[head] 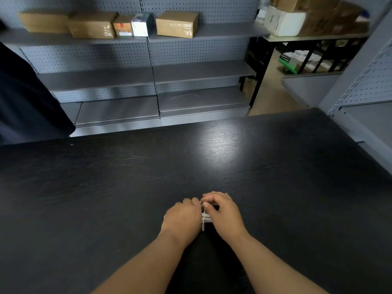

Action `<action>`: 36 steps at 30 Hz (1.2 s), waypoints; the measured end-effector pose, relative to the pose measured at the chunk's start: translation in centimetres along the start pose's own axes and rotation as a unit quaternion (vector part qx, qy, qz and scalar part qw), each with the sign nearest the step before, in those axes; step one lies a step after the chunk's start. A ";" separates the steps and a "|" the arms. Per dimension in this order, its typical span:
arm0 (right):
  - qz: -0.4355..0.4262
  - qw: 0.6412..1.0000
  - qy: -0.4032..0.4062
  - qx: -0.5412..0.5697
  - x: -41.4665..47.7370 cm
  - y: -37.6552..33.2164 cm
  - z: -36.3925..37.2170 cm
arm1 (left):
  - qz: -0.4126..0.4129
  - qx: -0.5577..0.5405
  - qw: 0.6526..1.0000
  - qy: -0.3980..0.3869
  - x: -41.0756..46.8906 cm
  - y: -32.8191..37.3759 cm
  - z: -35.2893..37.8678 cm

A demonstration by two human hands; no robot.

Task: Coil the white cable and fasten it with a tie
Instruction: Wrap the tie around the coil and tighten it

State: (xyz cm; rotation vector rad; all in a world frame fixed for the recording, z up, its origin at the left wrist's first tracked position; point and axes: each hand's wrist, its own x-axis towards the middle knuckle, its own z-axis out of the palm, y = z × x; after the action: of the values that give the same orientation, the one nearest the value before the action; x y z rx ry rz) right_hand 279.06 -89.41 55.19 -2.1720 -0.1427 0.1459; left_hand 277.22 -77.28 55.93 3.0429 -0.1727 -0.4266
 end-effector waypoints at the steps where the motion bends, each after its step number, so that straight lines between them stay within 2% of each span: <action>1: -0.008 1.000 0.010 -0.003 -0.1 0.1 -0.1 | 0.000 -0.002 1.000 -0.002 0.0 0.0 0.0; 5: -0.081 0.994 0.057 -0.047 -1.1 0.3 -0.9 | -0.002 -0.004 1.000 -0.007 0.1 0.0 -0.1; 9: -0.177 0.978 0.052 -0.102 -2.1 0.9 -1.8 | 0.001 -0.016 1.000 -0.012 0.4 -0.1 -0.4; 18: -0.255 0.952 0.060 -0.157 -3.2 0.5 -2.9 | 0.015 -0.018 1.000 -0.009 0.5 -0.1 -1.3; 26: -0.246 0.956 0.049 -0.154 -3.9 0.7 -2.1 | 0.009 -0.034 0.999 -0.013 0.1 0.4 -1.0; 33: -0.185 0.977 0.019 -0.100 -4.2 -0.1 -1.8 | -0.001 -0.059 0.998 -0.012 0.4 0.7 -1.1; 36: -0.137 0.987 0.039 -0.069 -3.6 -0.6 -2.1 | 0.000 -0.039 0.999 -0.004 0.5 0.6 -0.9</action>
State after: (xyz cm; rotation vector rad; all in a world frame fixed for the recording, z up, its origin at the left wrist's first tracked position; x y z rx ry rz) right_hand 275.82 -91.32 57.09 -2.2673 -0.4148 -0.1090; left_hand 277.88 -77.93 56.66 2.9648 -0.1533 -0.4358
